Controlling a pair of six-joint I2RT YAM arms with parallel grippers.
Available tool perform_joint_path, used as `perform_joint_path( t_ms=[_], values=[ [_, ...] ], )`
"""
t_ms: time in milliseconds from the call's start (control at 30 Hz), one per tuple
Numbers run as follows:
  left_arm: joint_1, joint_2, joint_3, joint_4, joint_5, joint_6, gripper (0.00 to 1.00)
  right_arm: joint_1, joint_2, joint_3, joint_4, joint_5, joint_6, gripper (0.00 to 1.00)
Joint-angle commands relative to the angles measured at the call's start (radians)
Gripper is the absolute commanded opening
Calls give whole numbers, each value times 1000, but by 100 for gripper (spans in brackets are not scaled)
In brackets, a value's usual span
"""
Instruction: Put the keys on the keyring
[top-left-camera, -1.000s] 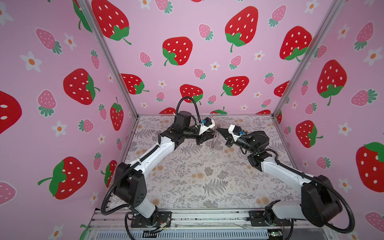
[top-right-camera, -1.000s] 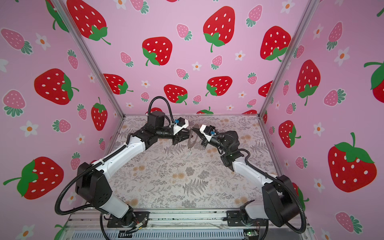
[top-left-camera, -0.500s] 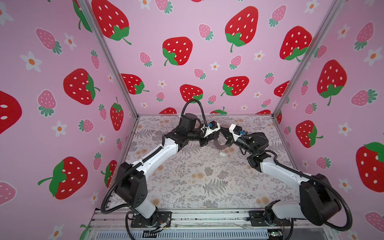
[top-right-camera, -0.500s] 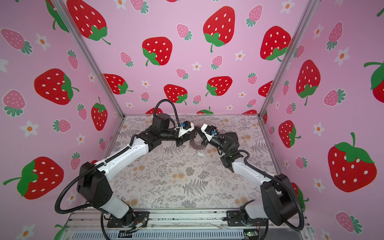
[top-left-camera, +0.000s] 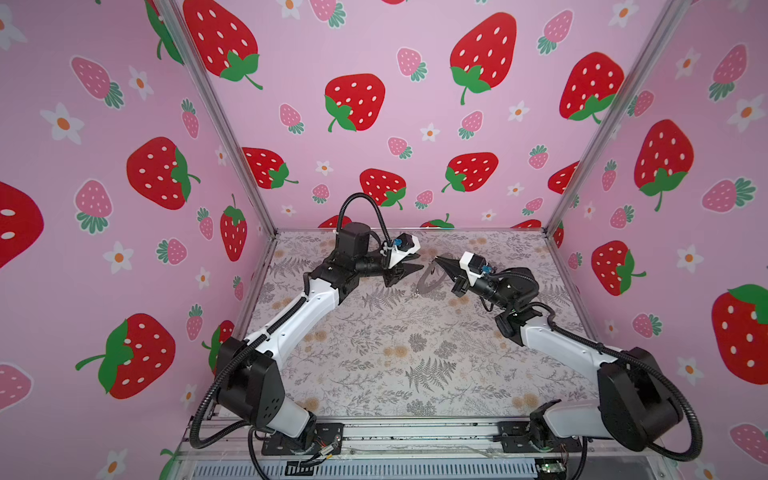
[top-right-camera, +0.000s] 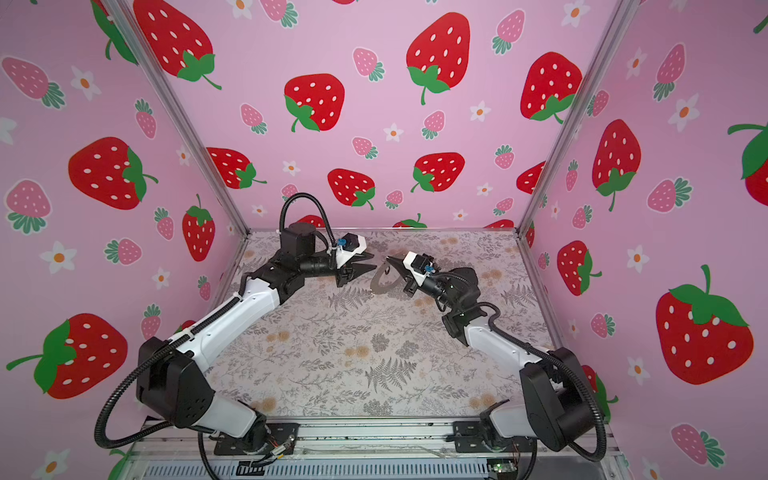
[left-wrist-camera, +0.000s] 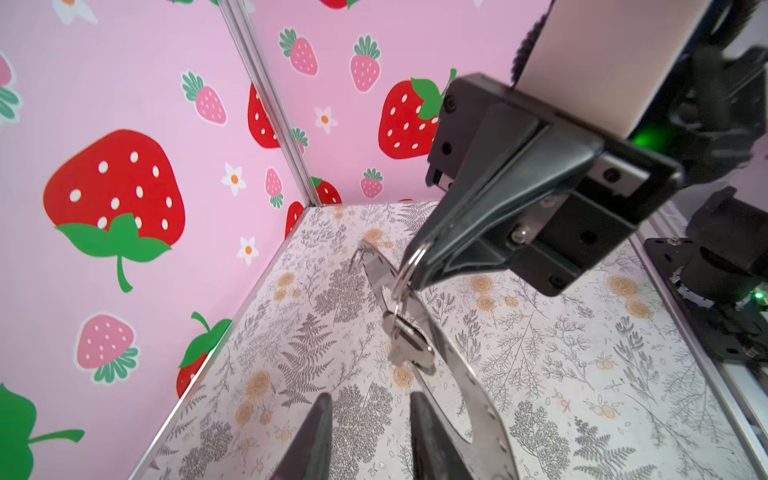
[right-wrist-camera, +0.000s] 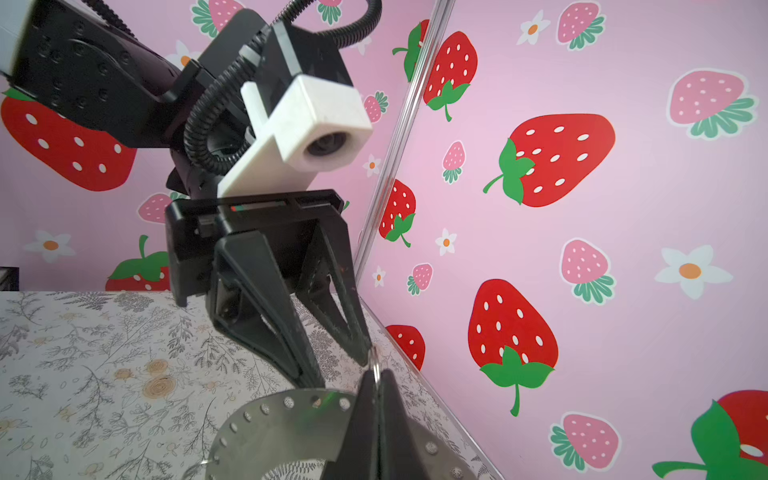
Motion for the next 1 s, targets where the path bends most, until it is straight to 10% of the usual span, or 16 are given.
perform_joint_path(
  t_ms=[0, 967],
  values=[
    [20, -10, 19, 76, 128, -42, 33, -7, -2, -3, 84, -55, 29, 0],
    [-13, 66, 118, -94, 256, 52, 25, -7, 12, 25, 91, -147, 40, 0]
  ],
)
